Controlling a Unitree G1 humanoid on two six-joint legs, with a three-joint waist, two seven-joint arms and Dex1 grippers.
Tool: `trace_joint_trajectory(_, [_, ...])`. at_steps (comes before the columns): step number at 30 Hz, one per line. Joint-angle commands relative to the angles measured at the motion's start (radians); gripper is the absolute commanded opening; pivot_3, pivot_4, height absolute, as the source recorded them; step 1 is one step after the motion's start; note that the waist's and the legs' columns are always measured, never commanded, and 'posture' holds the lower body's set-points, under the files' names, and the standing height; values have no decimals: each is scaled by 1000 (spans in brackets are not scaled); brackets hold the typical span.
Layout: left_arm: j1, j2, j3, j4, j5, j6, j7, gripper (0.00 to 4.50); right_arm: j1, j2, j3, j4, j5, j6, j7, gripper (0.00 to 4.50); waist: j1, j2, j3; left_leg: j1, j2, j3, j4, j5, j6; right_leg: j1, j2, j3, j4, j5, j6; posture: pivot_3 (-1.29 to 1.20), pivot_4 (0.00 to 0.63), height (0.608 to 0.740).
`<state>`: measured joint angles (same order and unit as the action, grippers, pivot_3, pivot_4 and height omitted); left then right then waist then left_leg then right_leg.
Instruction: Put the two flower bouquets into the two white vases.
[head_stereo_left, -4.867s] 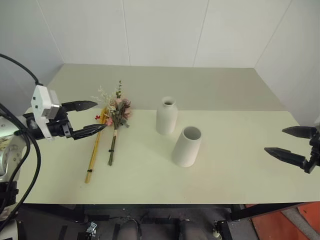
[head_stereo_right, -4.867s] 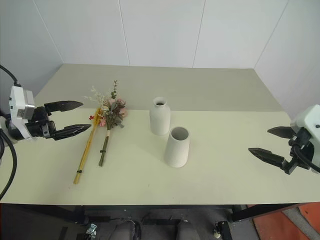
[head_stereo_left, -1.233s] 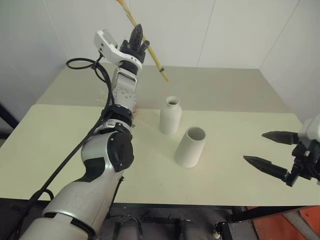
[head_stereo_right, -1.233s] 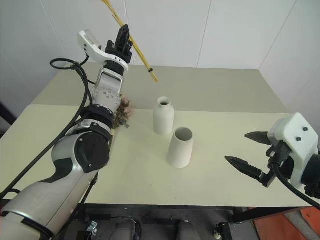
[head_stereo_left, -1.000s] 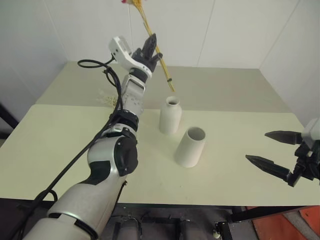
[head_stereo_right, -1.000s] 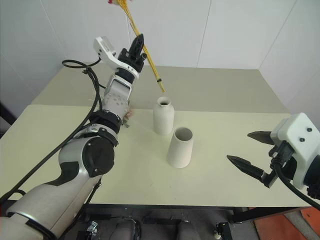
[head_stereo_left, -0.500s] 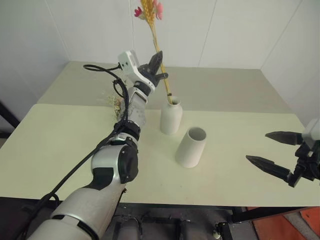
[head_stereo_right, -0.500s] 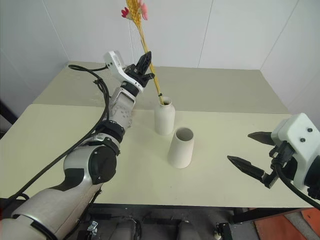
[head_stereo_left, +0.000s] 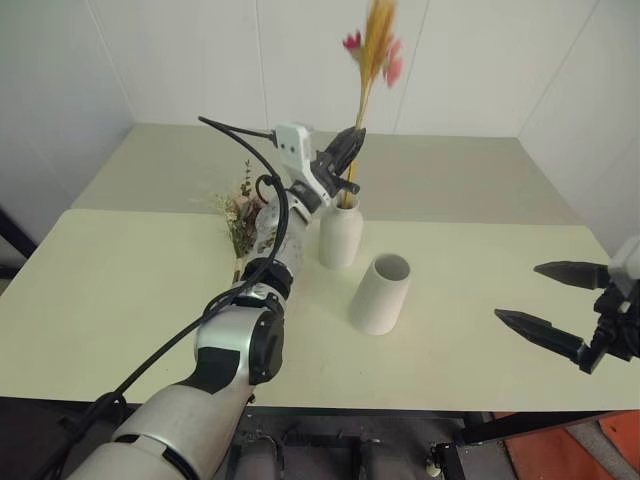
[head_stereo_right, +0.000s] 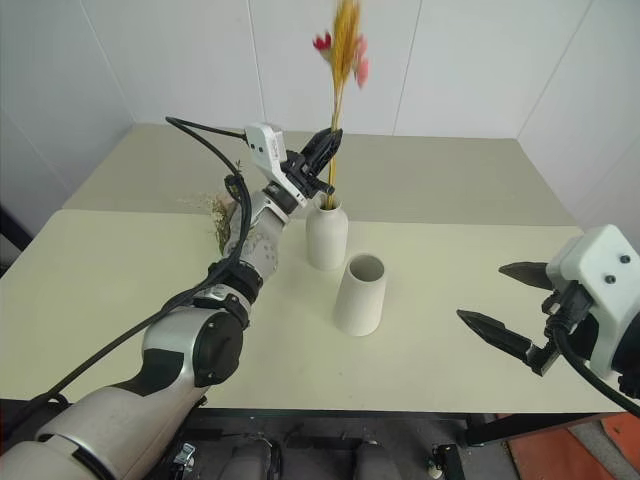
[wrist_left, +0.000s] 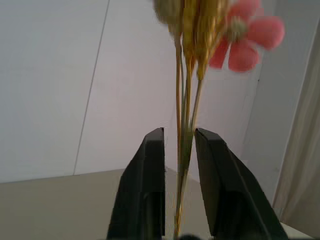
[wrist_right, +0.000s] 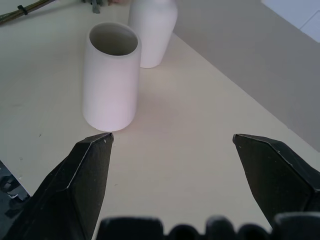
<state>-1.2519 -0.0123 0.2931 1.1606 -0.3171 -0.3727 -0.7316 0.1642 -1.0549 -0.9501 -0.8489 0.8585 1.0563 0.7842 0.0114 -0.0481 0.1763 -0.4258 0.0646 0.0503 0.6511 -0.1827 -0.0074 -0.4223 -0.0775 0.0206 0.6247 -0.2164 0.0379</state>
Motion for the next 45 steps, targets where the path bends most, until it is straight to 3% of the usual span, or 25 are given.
trace_joint_trajectory(1, [23,25,-19,-73,8,-22,-33,2316,-5,5,-45,13,12,-13,-2,4500,-1,0,0,0,0,0,0,0,0,0,0,0,0,0,0,0,150,740])
trace_joint_trajectory(5, [87,81,-43,-151,36,0,8,3577,6,1,-43,20,-1,-19,5,4500,-1,0,0,0,0,0,0,0,0,0,0,0,0,0,0,0,150,740])
trace_joint_trajectory(8, [181,130,-50,-359,30,153,105,4478,17,1,-57,18,3,-14,11,4500,-7,0,0,1,0,0,0,0,0,0,0,1,1,0,0,0,150,740])
trace_joint_trajectory(15, [459,237,-129,-1191,88,1071,515,4478,47,-33,-73,71,-23,-32,84,4500,-6,1,0,1,0,-1,0,0,0,0,0,1,2,1,-2,0,150,740])
trace_joint_trajectory(20, [499,234,-54,-1439,155,1612,742,4478,26,-61,-7,133,-64,-79,111,4500,-1,1,0,2,0,-2,2,0,0,1,0,0,4,0,0,0,150,740])
trace_joint_trajectory(23, [507,207,-21,-1520,160,1776,770,4478,-3,-72,52,160,-77,-108,110,4500,-8,1,-1,3,0,-2,3,0,0,2,1,0,4,0,0,0,150,740])
trace_joint_trajectory(29, [583,186,-60,-1493,175,1788,771,4478,-34,-65,88,173,-93,-119,106,4500,-5,1,-1,2,0,-3,3,0,0,1,1,0,4,0,-1,0,150,740])
trace_joint_trajectory(37, [548,193,-72,-1190,185,1544,735,4478,-47,-52,81,150,-91,-94,79,4500,0,1,-1,2,0,-3,3,0,0,1,1,0,3,0,-2,0,150,740])
trace_joint_trajectory(45, [438,192,-42,-991,149,1476,693,2043,-14,-32,43,116,-91,-70,67,4500,1,1,-1,0,0,-3,3,0,0,1,0,0,2,1,-3,0,150,740])
